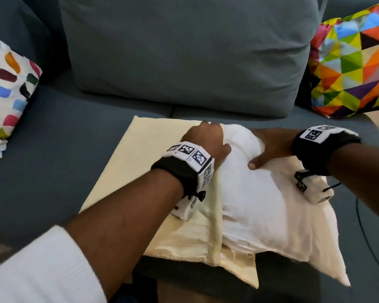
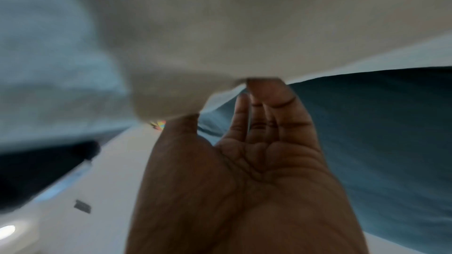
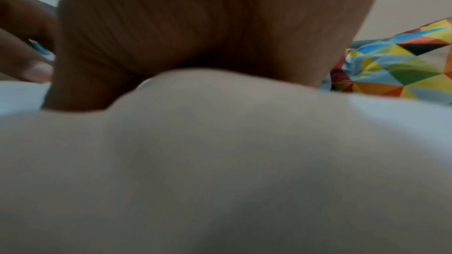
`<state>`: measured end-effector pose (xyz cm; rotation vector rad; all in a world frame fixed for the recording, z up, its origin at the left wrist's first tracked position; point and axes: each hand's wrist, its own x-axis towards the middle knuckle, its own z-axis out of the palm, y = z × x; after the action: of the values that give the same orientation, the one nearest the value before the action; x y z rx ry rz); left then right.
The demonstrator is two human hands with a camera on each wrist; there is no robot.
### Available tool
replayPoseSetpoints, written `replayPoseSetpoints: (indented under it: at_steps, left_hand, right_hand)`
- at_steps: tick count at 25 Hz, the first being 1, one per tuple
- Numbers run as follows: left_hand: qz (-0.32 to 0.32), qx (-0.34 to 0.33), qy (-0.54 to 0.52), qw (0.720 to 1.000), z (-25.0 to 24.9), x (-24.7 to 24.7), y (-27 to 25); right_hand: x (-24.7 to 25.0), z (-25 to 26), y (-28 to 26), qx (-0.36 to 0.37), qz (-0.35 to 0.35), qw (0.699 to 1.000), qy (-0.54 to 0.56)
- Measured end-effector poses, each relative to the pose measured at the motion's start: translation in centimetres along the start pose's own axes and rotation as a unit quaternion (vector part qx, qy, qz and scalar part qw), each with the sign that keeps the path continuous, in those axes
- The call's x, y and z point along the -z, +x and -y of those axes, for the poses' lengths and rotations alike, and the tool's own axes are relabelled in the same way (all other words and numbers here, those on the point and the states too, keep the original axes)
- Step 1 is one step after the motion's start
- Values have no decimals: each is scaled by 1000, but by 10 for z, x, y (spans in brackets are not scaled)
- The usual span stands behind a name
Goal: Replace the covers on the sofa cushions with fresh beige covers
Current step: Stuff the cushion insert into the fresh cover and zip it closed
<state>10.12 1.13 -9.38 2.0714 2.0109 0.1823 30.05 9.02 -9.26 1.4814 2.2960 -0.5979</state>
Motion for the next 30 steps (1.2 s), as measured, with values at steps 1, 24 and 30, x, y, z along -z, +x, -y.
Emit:
replayPoseSetpoints:
  at_steps: [1, 24, 30]
  left_hand:
    - [0, -5, 13, 1000, -3, -1, 8]
    - [-40, 61, -57, 996, -34, -25, -171]
    - [126, 214, -67, 966, -13, -64, -236]
  right_hand:
    - [-3, 2, 1, 10, -21, 1000, -5]
    - [-96, 56, -107, 232, -149, 933, -231]
    - [-131, 74, -126, 191, -163, 907, -337]
